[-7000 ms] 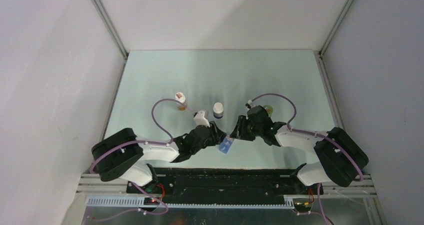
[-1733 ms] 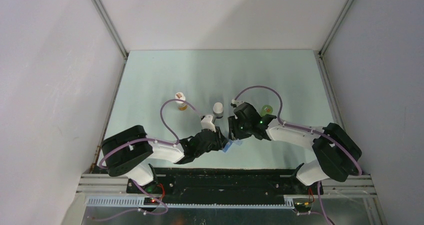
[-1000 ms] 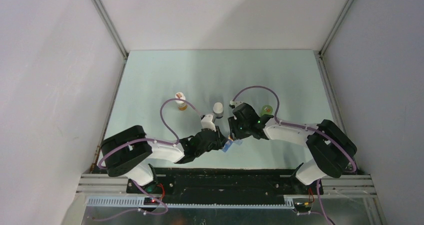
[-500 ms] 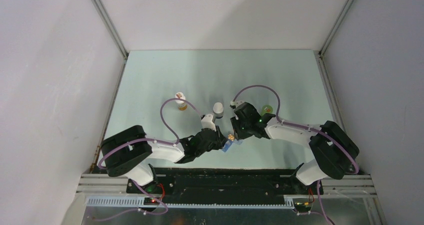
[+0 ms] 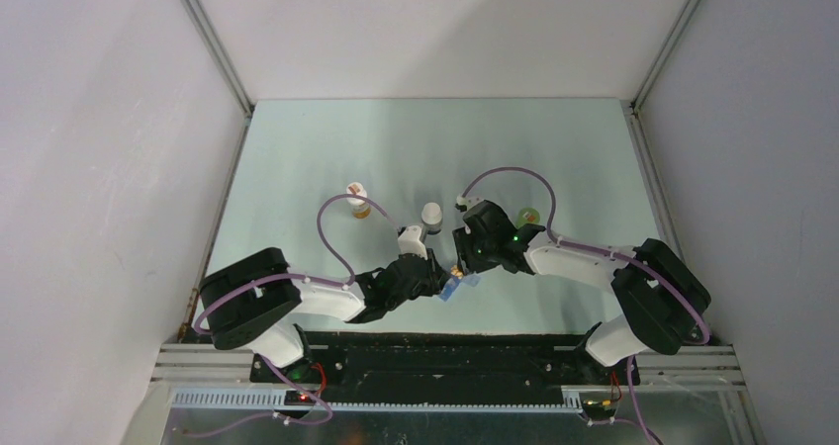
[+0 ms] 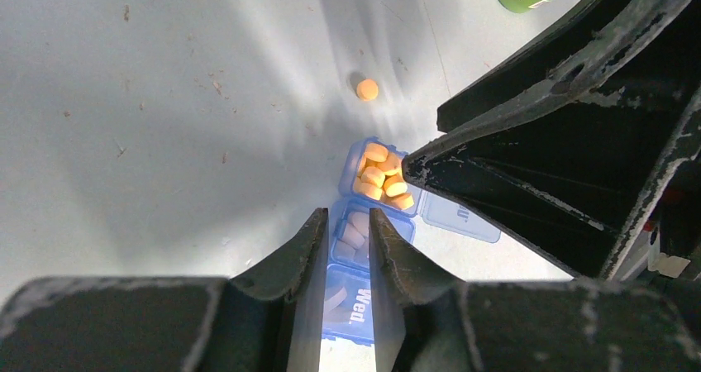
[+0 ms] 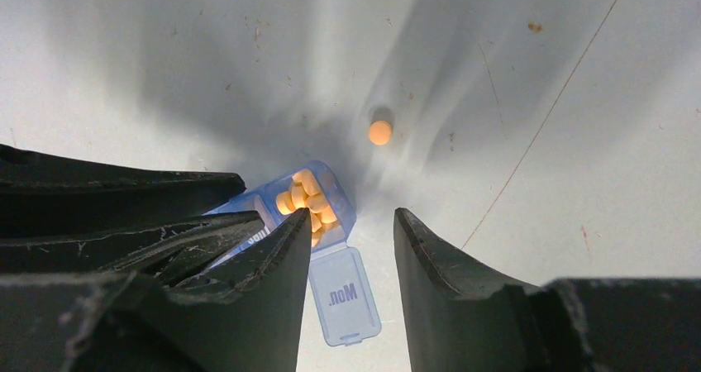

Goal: Sort the pills into containers
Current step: Adjust the pill in the pill container.

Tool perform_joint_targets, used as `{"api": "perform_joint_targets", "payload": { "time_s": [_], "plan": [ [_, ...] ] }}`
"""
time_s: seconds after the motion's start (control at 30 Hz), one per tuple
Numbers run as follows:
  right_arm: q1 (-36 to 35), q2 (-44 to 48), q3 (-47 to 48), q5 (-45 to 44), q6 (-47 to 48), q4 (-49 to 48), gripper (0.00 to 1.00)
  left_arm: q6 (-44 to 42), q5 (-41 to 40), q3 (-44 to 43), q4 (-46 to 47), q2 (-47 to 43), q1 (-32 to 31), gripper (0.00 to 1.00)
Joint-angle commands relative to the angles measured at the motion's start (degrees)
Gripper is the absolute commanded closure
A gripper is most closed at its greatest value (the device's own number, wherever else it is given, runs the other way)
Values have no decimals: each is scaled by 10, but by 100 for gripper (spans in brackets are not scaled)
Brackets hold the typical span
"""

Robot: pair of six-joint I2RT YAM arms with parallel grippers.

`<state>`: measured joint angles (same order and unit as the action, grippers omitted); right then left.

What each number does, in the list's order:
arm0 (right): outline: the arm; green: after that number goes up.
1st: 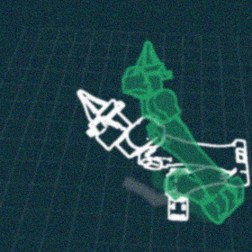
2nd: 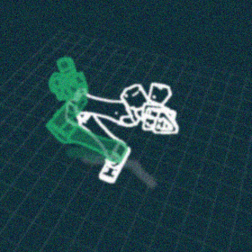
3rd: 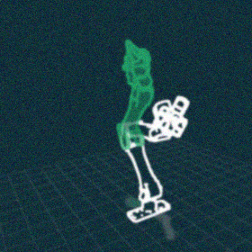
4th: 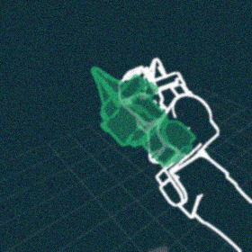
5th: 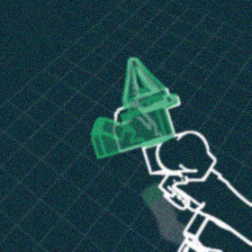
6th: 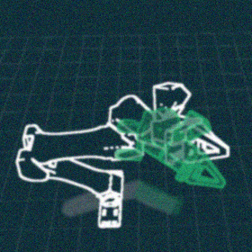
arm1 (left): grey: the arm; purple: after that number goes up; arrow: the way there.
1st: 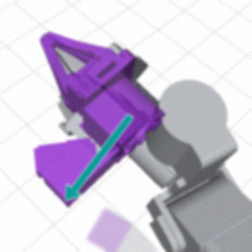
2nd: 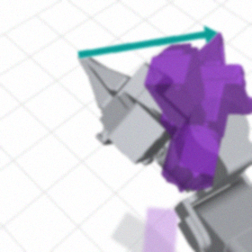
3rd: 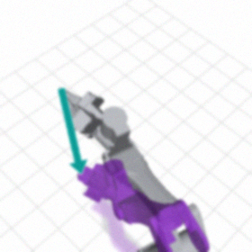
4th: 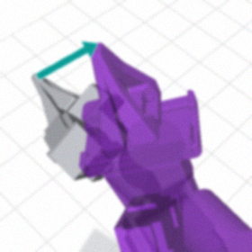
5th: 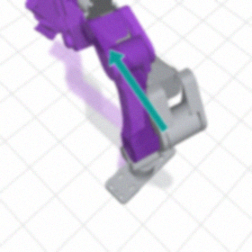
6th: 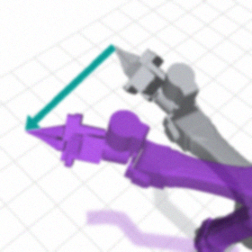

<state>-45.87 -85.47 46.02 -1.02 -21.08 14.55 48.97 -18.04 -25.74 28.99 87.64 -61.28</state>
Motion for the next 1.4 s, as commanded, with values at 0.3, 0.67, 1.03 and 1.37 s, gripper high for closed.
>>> {"api": "perform_joint_targets", "payload": {
  "time_s": [0.3, 0.67, 1.03, 1.37],
  "plan": [
    [8, -27, 11, -6, -17, -54, 55, -32, -26, 11, -81, 10, 1, 74],
    [6, -42, 11, 1, -18, -55, 57, -32, -25, 11, -79, 12, 1, 74],
    [24, 30, 11, -3, -47, -28, 54, -32, -29, 11, -82, 8, 1, 74],
    [22, 12, 11, 31, -20, -5, 58, -32, -30, 11, -82, 7, 1, 74]
  ]
}}
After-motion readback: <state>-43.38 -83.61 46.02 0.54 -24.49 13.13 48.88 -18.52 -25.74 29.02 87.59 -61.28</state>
